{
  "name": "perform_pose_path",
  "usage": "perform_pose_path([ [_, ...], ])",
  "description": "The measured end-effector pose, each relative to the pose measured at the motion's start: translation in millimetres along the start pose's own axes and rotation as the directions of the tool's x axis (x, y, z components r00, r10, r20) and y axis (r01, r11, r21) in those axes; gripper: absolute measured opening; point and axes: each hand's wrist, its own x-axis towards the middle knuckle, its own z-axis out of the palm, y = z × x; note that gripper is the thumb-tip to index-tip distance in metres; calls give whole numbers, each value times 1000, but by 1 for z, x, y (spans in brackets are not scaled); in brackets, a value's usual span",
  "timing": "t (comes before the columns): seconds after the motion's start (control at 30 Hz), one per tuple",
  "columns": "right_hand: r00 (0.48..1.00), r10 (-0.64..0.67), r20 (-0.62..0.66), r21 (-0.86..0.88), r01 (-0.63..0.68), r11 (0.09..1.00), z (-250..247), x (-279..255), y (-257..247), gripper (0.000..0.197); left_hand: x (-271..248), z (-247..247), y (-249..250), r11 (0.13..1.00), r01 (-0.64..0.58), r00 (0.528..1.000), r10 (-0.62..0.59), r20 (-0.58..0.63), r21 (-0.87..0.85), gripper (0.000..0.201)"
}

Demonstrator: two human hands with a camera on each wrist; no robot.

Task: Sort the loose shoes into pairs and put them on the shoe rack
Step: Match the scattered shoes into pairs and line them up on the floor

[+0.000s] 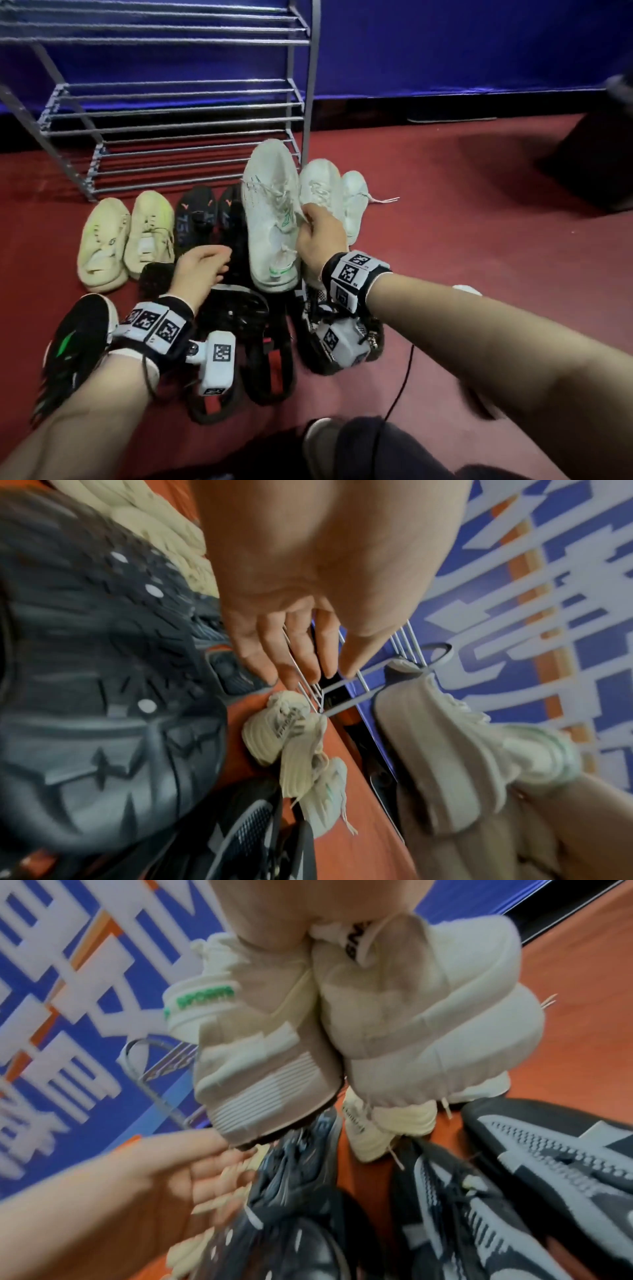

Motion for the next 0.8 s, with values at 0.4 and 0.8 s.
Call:
perform_pose_path([
  [0.4,945,178,-275,-72,-204,976,-94,58,78,21,29,73,-3,979,-109,988,88,124,171,11],
  [0.8,927,252,-277,-204,-313,928,-117,76,159,25,30,105,-12,880,-110,994,83,77,462,9],
])
